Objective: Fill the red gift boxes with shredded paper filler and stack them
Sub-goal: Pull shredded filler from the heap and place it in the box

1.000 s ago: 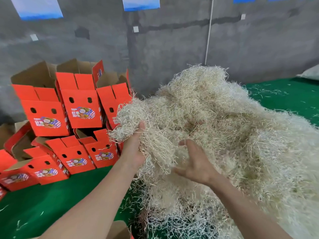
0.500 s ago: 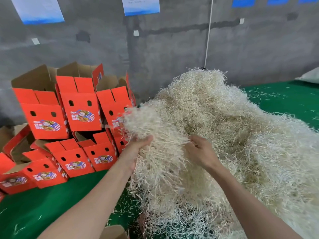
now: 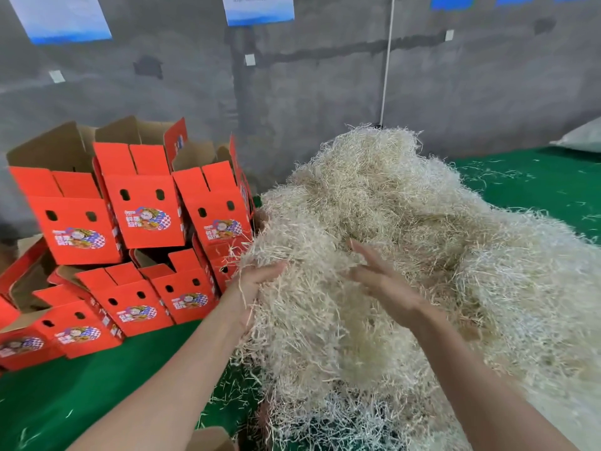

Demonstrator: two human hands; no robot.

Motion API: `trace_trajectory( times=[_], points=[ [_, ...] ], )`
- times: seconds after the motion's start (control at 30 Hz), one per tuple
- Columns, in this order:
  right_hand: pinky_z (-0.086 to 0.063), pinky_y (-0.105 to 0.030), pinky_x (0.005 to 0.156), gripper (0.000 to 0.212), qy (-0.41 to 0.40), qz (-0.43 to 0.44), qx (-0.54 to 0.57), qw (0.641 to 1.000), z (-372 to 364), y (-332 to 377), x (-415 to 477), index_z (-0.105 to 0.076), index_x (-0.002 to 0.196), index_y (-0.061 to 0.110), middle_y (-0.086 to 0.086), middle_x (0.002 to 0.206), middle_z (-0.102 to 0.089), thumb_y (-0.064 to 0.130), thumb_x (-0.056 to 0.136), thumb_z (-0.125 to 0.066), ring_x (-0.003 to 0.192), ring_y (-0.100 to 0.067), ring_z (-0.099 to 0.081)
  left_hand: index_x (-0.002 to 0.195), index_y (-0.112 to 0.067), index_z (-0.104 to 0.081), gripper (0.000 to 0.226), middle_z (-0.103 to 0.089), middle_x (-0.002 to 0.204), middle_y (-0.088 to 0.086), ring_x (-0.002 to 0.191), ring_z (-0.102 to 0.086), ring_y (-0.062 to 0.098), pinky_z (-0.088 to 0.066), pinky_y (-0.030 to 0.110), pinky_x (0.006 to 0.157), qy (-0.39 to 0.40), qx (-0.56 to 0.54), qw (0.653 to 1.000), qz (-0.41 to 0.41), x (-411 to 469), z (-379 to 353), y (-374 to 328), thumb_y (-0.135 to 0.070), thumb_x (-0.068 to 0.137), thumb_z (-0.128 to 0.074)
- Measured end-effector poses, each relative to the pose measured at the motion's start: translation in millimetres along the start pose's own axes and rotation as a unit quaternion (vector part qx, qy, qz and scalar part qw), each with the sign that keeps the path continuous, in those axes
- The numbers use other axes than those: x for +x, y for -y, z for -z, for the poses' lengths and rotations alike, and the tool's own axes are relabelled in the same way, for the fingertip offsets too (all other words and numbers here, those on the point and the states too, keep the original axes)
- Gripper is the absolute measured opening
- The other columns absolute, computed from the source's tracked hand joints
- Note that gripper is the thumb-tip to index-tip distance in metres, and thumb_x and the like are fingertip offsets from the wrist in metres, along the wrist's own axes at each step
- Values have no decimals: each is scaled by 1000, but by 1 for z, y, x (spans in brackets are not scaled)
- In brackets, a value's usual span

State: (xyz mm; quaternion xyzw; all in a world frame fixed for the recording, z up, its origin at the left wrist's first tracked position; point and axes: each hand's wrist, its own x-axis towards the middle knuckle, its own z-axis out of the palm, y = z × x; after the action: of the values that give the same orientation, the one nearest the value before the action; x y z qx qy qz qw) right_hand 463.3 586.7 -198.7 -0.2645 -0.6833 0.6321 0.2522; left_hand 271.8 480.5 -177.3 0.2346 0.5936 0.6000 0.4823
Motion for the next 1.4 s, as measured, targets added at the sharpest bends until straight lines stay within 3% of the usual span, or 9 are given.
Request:
trace_trajectory(
  times=[0.13, 0.23, 0.47, 0.63, 0.9, 1.0, 1.1, 1.23, 1.4],
  points=[
    [-42, -40, 98, 76, -27, 21, -65, 997, -36, 9, 9, -25, 139, 47, 9, 148, -25, 51, 74, -66, 121, -13, -42, 149, -16, -8, 116, -21, 152, 7, 139, -20, 28, -14, 52, 110, -6, 29, 999, 31, -2, -11, 12, -35, 58, -77],
    [-49, -14, 62, 54, -135, 22, -62, 989, -35, 7, 17, -39, 137, 19, -5, 138, -44, 20, 87, -60, 86, -5, -58, 149, -9, -10, 137, -26, 151, 16, 138, -25, 31, -18, 49, 109, -25, 39, 999, -17, -1, -11, 8, -33, 35, -83],
    [-57, -44, 71, 36, -242, -3, -244, 939, 18, -15, 9, -59, 111, 4, -10, 97, -67, 21, 81, -70, 76, -27, -67, 131, -10, -45, 72, -47, 133, 8, 89, -50, 6, -38, 8, 69, -115, 168, 971, -122, 11, 14, -7, -4, 66, -77],
    [-36, -18, 37, 26, -305, 102, -465, 825, 14, -25, 8, -40, 67, 22, 6, 58, -48, 15, 83, -59, 44, -5, -42, 118, -6, -55, 49, -63, 97, 0, 57, -44, -1, -37, 12, 47, -199, 330, 901, -199, 18, 7, 5, -8, 73, -76],
    [-55, -32, 75, 19, -192, -130, -456, 859, 46, -30, 5, -53, 102, 8, -4, 95, -60, 18, 88, -60, 81, -16, -60, 65, -30, -29, 44, -45, 67, 4, 67, -45, 22, -38, 34, 54, -256, 365, 867, -221, 12, 1, 4, 5, 74, -54],
    [-31, -41, 107, 66, -42, -27, -324, 945, 35, 4, 0, -38, 132, 25, 3, 138, -36, 14, 75, -71, 123, -17, -39, 71, -12, -44, 23, -42, 65, 3, 61, -38, 18, -30, 32, 52, -240, 342, 881, -224, 12, -3, 3, 9, 74, -52],
    [-39, -21, 90, 39, 1, 58, -208, 976, -7, 25, 2, -46, 108, 30, 10, 114, -50, 25, 75, -68, 98, -1, -48, 81, -3, -53, 19, -49, 67, 6, 57, -39, 18, -30, 31, 49, -209, 317, 889, -257, 5, -21, -2, 12, 69, -51],
    [-35, -10, 54, 26, -88, 140, -385, 908, -51, -1, 15, -38, 74, 28, 9, 63, -46, 13, 90, -52, 53, -2, -42, 78, -19, -56, 36, -46, 65, 1, 51, -37, 12, -29, 24, 44, -191, 182, 917, -300, -1, -37, -29, 11, 62, -47],
    [-35, -40, 103, 26, -149, 68, -537, 827, -12, -35, 18, -50, 112, 30, 13, 77, -58, 16, 90, -44, 74, -11, -57, 92, -12, -58, 40, -50, 67, 6, 57, -42, 16, -34, 24, 48, -254, 119, 924, -259, 8, -17, -47, 14, 63, -56]
  ],
)
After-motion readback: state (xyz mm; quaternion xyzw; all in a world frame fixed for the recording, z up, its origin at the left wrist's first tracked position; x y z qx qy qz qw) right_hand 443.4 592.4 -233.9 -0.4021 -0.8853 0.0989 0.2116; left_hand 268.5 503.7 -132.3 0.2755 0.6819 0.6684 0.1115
